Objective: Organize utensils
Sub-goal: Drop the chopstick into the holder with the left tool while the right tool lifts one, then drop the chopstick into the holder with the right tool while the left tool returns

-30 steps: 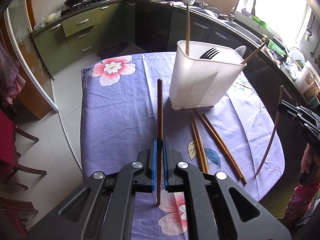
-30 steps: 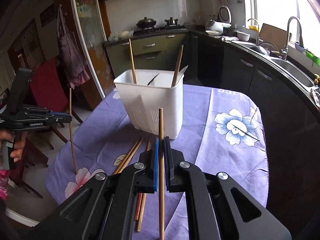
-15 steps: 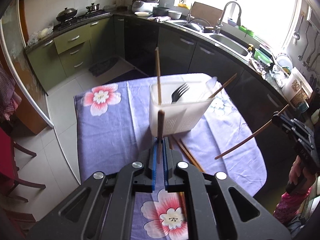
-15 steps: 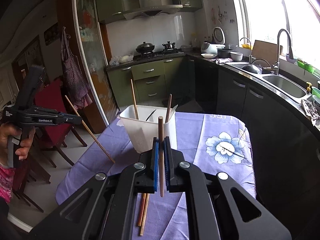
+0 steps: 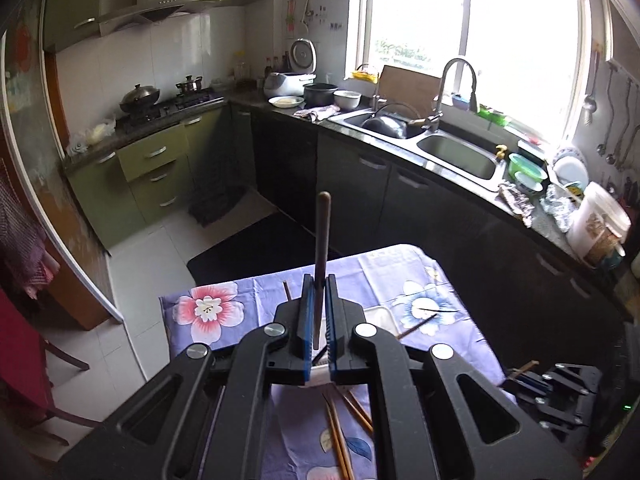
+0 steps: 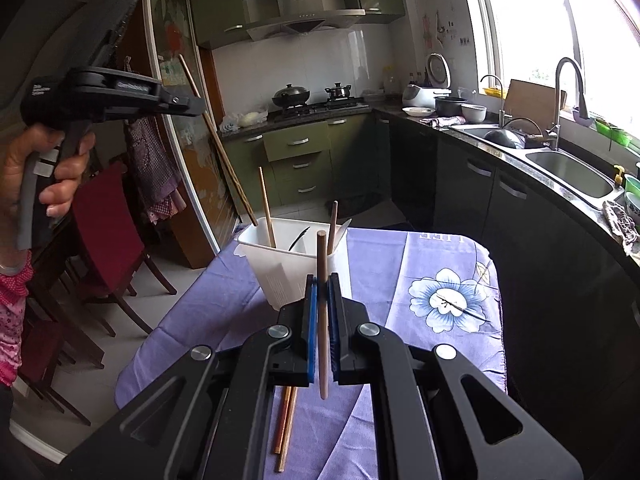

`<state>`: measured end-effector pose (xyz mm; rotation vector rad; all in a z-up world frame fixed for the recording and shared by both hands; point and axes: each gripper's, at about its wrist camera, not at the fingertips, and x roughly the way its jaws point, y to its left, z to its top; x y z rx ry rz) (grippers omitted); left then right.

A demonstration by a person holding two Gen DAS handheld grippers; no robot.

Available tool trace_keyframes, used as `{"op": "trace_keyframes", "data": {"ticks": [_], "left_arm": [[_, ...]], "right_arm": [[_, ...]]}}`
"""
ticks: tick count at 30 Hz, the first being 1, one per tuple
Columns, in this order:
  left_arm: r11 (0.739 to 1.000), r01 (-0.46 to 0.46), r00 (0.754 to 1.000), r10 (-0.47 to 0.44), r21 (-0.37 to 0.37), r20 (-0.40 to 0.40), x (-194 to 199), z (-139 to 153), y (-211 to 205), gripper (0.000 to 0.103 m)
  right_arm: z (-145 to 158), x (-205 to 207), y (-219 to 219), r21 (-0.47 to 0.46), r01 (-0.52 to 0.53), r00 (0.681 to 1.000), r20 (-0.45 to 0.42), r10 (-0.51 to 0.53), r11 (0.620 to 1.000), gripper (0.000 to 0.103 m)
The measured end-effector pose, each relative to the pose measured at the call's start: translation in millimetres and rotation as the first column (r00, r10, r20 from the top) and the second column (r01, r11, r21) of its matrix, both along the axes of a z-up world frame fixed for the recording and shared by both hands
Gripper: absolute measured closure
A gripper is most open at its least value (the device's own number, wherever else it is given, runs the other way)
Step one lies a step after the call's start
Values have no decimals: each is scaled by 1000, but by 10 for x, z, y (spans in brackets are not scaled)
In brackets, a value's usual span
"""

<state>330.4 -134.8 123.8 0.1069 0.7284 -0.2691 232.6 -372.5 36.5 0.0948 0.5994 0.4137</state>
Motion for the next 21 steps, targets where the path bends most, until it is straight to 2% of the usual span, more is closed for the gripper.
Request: {"op": "trace_keyframes", "data": {"ticks": [9,10,12,15,21], "left_arm": [[996,-40,986,53,81,-159,396,-792,-54,96],[995,-41,983,55,86,-173,413,-883,-35,95],[994,-38,982,56,99,-183,406,-1000,-11,82],[996,-37,980,51,76,-192,356,-1066,79,81],[999,-42,984,45,22,-172,102,-963,321,81]], "right_arm": [[388,-14,-75,48,-10,999,49,7,999,97],[437,-8,-67,56,-12,998,57,9,998,97],[538,22,-34,66,-15,997,74,10,998,97],[687,92,50,77,-20,994,105,11,997,97],[998,426,149,145,16,985,168,-40,989,97]]}}
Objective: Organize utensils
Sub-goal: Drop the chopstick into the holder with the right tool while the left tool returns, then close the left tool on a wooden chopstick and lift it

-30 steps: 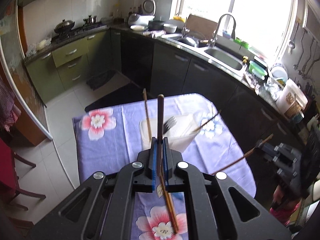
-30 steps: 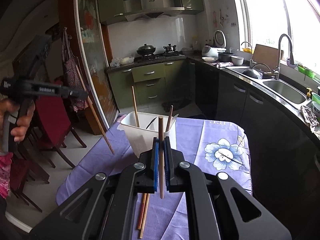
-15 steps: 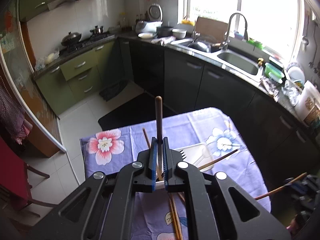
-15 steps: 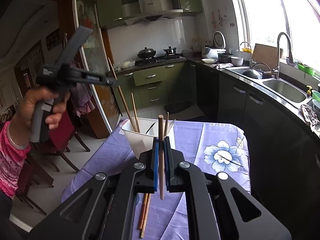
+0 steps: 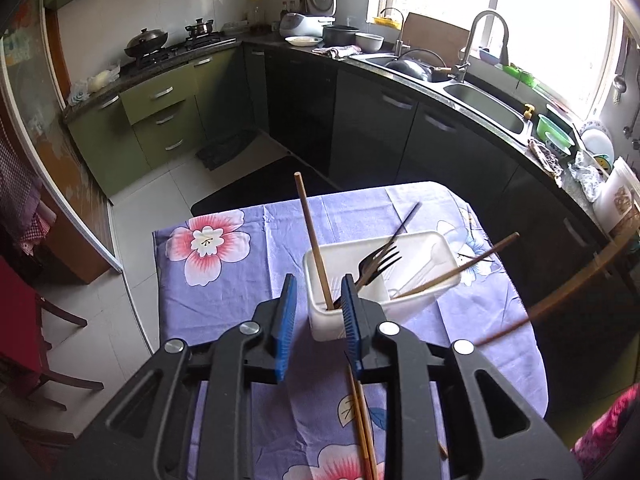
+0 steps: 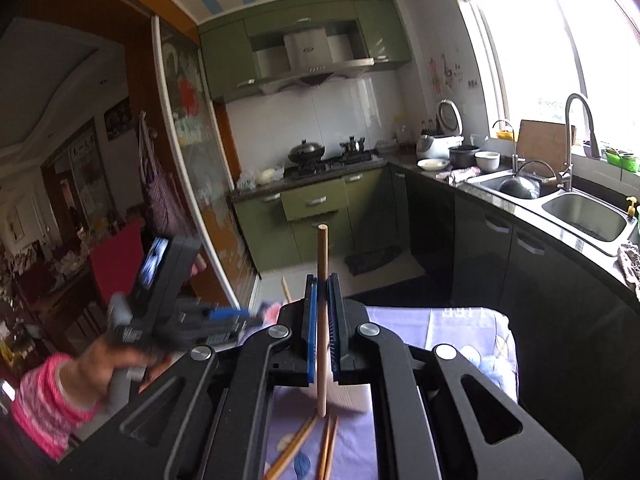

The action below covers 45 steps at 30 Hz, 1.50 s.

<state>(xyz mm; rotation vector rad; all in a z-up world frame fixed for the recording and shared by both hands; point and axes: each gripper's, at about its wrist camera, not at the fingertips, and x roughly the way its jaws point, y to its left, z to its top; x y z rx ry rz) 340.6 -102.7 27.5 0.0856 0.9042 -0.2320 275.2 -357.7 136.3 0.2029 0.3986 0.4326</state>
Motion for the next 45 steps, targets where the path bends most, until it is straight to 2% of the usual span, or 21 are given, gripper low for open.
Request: {"op": "trace_keyframes", "data": {"ticks": [3,7,11,16,19,22,25,28,32,34,39,45], "left_arm": [[1000,11,1000,-11,3,-5,-145,-18,83,81],[1000,24,999,-24,3,-28,-273,-121,147,81],[999,39,997,-39,6,-63,-345,-270,171,81],[999,45,995,-43,13,-92,-367,-417,175,80],[999,47,993,-45,15,-111,-364,-494,152,80],[999,51,989,-48,17,-137,-353,-590,118,77],[998,65,983,-61,16,-173,-350,-734,60,76],[997,78,976,-72,20,-205,-343,-915,-23,76],[995,95,966,-85,28,-243,-345,-1205,-174,76],[995,98,958,-87,27,-273,-336,-1378,-235,76],[995,91,944,-71,50,-321,-293,-1699,-348,77],[994,82,930,-48,77,-364,-248,-1933,-397,84]], "right_arm": [[90,261,16,42,33,999,8,-33,999,97],[48,584,39,46,94,996,-6,-94,995,97],[-159,811,85,19,115,991,-66,-113,993,97],[-549,997,237,-72,69,987,-137,-79,995,96],[-707,986,341,-123,51,987,-146,-69,991,96],[-752,842,315,-116,52,991,-115,-66,992,94],[-745,580,254,-110,38,996,-78,-47,993,94],[-821,311,205,-121,13,997,-77,-22,993,94],[-1166,50,160,-157,-15,991,-131,-6,987,90],[-1484,27,114,-180,-1,983,-182,-32,984,90],[-2193,125,-59,-166,20,944,-322,-73,986,90],[-2610,265,-164,-163,25,911,-402,-90,986,90]]}}
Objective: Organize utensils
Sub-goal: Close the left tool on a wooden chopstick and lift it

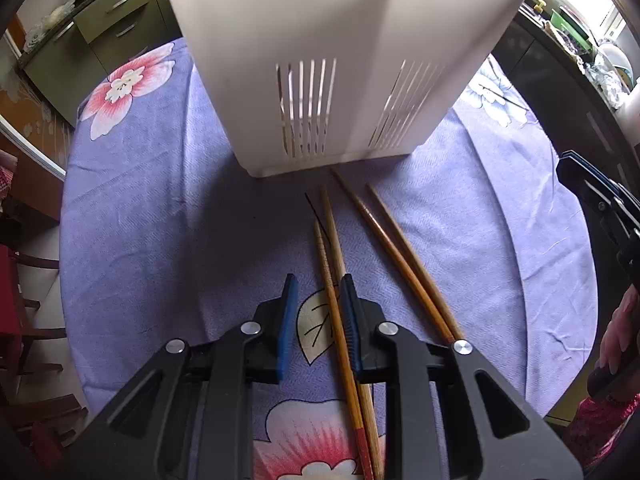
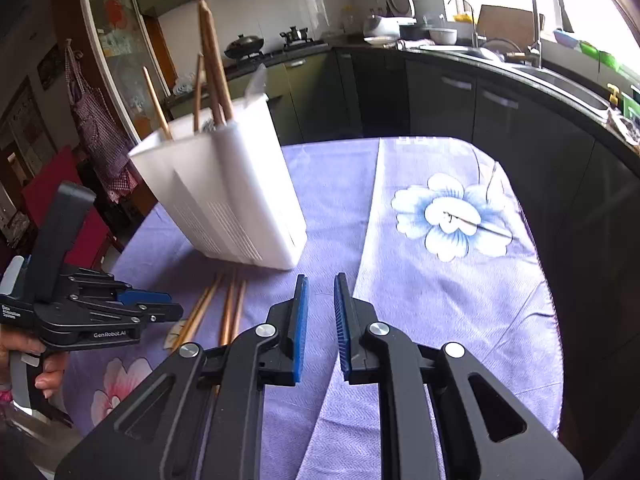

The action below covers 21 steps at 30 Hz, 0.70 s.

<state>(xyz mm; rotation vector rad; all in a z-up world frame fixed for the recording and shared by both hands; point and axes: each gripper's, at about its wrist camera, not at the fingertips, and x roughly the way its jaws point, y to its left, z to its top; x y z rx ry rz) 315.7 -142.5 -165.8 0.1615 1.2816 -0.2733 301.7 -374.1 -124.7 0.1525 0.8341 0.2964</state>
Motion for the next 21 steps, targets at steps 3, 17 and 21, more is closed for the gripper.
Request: {"op": "trace_keyframes", "data": {"ticks": [3,17,21], "left_arm": [[1000,0,1000,1,12,-15,16,-63,-22,85],[998,10,1000,-8,68,-27,46,-207,-203,95],[999,9,1000,-8,39,-22,-6,-174,-172,98]], "right_arm": [[-58,46,-13,3,-2,1000,-17,2,1000,90],[-56,48,58,-5,-20,999,-41,20,1000,90],[-143,97,245,-35,-74,995,-73,72,997,90]]}}
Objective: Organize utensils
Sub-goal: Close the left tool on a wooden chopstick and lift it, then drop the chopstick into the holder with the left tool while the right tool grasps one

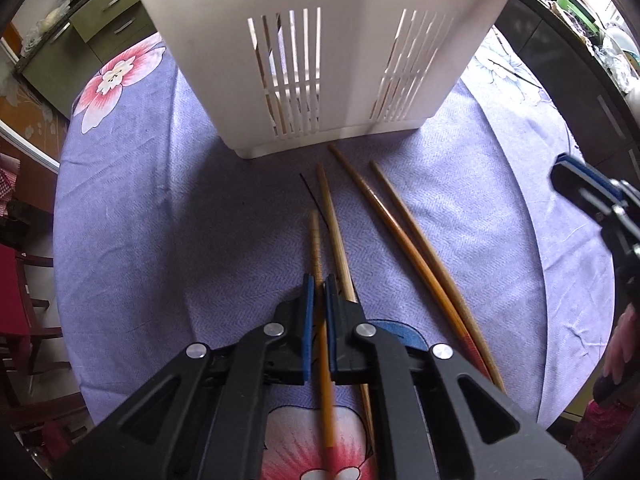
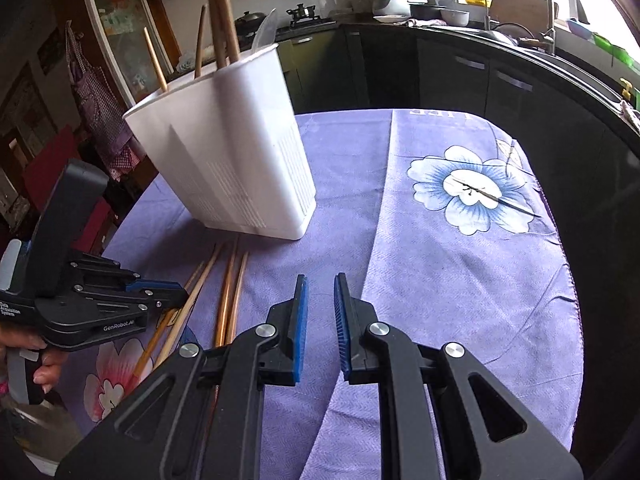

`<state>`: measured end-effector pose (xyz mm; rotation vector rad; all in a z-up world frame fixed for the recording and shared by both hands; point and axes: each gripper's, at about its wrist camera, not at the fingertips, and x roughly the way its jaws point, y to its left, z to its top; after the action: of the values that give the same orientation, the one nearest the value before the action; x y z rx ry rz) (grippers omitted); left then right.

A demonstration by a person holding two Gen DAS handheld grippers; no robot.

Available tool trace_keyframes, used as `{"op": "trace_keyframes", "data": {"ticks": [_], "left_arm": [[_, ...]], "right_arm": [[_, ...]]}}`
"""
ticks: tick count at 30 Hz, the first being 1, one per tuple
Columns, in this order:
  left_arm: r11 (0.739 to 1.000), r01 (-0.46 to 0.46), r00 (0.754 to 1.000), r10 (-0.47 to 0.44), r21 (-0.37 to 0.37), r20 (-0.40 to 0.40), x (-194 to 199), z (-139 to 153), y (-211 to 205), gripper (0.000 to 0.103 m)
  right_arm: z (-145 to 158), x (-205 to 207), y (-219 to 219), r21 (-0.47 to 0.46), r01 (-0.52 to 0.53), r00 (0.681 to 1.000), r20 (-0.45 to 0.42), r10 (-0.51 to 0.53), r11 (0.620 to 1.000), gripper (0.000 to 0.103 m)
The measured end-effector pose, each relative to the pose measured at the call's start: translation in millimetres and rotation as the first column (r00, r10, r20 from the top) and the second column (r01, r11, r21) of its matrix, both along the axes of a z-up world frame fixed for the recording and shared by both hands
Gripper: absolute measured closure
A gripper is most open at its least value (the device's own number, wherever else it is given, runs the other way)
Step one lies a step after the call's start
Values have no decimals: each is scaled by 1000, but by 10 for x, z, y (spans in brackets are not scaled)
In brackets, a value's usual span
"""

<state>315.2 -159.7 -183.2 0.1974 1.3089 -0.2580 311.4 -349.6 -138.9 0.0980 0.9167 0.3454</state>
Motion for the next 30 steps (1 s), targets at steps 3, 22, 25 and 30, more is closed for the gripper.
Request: {"op": "trace_keyframes", "data": {"ticks": [3,22,25,30], "left_arm": [[999,-14,999,16,-44,34,-69,167,120,98],[981,-42,946,100,-189,309,-712,1267,1073,98],[980,-35,941,98,-196,323,-823,1307,1121,98],[981,-20,928,89,-191,362,-984,1373,1128,98]], "right_arm": [[-92,69,179,-18,-50,998,-35,49,999,90],[-369,469,877,-89,-125,986,-126,113,988,90],[-380,443,920,-121,-122,986,-129,106,985,90],[-350,462,1043,-172,-132,984,-141,108,976,90]]}}
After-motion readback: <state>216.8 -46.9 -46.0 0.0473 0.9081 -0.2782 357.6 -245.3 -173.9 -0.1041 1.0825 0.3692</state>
